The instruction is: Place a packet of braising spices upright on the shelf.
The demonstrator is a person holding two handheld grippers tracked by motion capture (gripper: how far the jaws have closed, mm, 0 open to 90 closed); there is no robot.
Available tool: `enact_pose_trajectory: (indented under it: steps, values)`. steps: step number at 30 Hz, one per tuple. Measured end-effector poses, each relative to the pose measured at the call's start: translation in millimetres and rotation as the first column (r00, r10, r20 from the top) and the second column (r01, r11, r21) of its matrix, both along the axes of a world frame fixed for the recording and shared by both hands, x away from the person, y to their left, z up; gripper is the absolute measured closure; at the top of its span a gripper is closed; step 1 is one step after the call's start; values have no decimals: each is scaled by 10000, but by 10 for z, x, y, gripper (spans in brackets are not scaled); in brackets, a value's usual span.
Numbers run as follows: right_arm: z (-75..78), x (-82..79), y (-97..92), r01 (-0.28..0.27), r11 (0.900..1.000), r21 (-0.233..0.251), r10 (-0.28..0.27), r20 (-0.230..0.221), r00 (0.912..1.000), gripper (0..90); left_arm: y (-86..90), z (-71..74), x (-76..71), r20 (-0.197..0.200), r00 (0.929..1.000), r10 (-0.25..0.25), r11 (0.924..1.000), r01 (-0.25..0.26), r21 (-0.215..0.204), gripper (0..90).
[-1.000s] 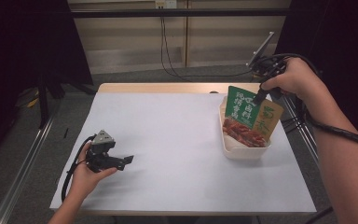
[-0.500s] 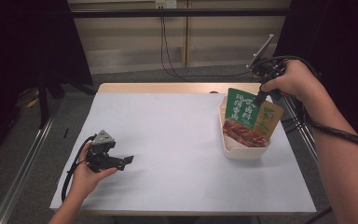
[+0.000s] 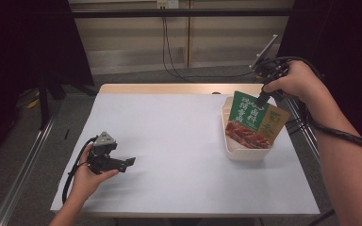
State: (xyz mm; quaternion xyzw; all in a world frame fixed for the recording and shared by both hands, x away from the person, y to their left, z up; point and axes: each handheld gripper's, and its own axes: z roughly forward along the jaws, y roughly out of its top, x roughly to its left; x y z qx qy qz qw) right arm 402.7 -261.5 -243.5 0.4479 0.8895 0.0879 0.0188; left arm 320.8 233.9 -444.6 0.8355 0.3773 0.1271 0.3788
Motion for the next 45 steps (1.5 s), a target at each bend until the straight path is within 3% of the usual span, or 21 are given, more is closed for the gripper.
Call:
enact_pose_trajectory:
  steps: [10, 19, 33, 45]
  values:
    - [-1, 6, -3, 190, 9998, 5, -190, 106, 9998, 654, 10, 7, 2, 60, 10000, 49, 10000, -49, 5, 61]
    - [21, 11, -10, 490, 9988, -15, -490, 259, 9985, 450, 13, 13, -3, 62, 9999, 92, 9999, -92, -96, 61]
    - [38, 31, 13, 192, 9996, -202, -184, 385, 9991, 301, 26, 21, -1, 109, 9999, 71, 9998, -69, -159, 61]
    - [126, 26, 9, 357, 9986, -381, -334, 582, 9977, 174, 29, 26, -13, 108, 9999, 93, 9999, -93, -59, 61]
